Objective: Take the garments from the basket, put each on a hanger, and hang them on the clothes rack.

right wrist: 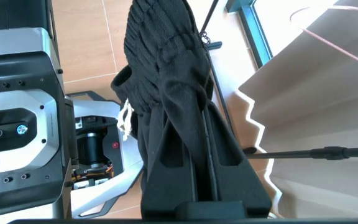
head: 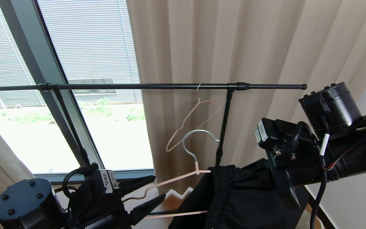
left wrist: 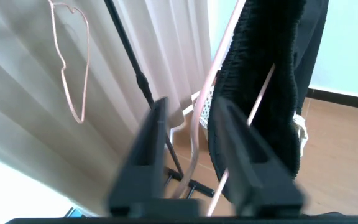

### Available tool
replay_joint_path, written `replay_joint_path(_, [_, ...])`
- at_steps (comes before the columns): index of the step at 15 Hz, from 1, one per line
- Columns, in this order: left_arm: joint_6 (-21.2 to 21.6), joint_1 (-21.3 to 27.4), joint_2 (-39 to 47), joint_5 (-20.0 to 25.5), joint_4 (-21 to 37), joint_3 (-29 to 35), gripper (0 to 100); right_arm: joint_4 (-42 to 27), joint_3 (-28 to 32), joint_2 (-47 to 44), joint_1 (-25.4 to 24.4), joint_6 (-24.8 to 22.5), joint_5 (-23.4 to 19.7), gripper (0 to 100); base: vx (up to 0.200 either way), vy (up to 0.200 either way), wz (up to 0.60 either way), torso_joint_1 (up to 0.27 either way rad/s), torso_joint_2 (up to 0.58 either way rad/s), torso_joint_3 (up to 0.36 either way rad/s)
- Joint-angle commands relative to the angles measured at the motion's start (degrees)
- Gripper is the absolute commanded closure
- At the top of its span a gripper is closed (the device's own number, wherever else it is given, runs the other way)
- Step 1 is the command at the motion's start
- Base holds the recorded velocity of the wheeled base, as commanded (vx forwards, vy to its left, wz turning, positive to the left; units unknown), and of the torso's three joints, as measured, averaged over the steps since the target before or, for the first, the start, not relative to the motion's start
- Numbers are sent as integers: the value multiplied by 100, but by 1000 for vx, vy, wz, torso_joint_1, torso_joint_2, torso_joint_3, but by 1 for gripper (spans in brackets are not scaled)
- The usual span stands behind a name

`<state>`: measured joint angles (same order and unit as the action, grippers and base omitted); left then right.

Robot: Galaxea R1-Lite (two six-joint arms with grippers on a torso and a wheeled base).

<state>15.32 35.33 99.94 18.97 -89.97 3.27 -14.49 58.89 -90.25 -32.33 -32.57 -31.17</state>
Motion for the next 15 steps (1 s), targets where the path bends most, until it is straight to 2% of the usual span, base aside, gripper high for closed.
replay_joint_path(1, [15, -26, -1, -16, -3, -81, 0, -1, -36, 42, 7, -3, -21, 100, 0, 0, 0, 0, 0, 0])
replay_joint_path(5, [-21, -61, -115, -25, -3, -327, 0, 8, -1, 157, 43, 32, 6, 100, 0, 0, 0, 0, 0, 0])
replay_joint_path(7, [-29, -263, -264, -403, -3, -327, 0, 8, 298, 69, 201, 172, 15, 100, 0, 0, 0, 0, 0, 0])
replay_joint_path(9, [-152, -545, -273, -561, -3, -327, 0, 17, 342, -2, 324, 251, 15, 100, 0, 0, 0, 0, 0, 0])
replay_joint_path(13, [-1058, -1028, -449, -552, -3, -327, 0, 17, 342, -46, 552, 383, 23, 100, 0, 0, 0, 0, 0, 0])
replay_joint_path(15, [-1242, -1204, -458, -552, -3, -327, 0, 193, 369, -63, 552, 498, 278, 100, 0, 0, 0, 0, 0, 0])
